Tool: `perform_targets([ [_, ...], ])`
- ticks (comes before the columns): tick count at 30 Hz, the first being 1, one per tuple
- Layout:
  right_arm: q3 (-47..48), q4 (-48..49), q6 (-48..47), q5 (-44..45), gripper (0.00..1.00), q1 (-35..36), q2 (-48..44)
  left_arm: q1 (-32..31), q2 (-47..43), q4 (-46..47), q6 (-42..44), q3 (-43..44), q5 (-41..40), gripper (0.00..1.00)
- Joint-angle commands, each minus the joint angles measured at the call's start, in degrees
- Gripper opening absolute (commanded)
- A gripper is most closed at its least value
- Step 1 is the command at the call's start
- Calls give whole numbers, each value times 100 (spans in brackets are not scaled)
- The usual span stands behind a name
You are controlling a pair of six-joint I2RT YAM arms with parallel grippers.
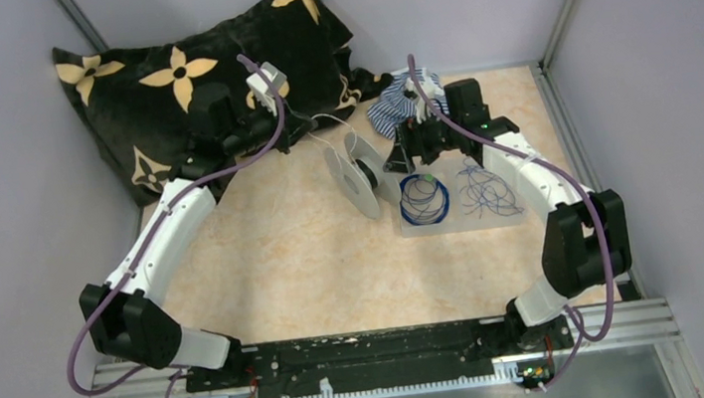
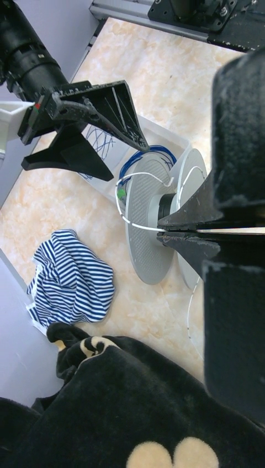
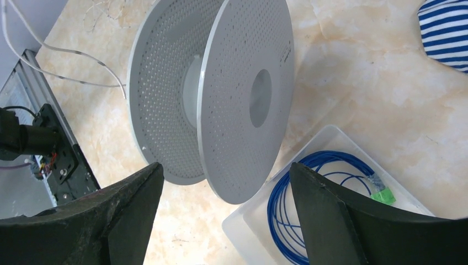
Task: Wrap the cables
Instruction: Pick up the cable reel from the center of the board.
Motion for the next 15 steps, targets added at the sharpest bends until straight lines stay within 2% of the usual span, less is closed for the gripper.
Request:
perform_targets([
  [1,-25,263,-60,19,84,-48,-304,-43,-209,129,-110,220,254,0],
  [10,-61,291,-98,-56,83,-48,-342,-98,28,245,-96,263,-120,0],
  [15,-99,289,-224,-146,79,-45,-382,-160,223,376,-141,320,-280,0],
])
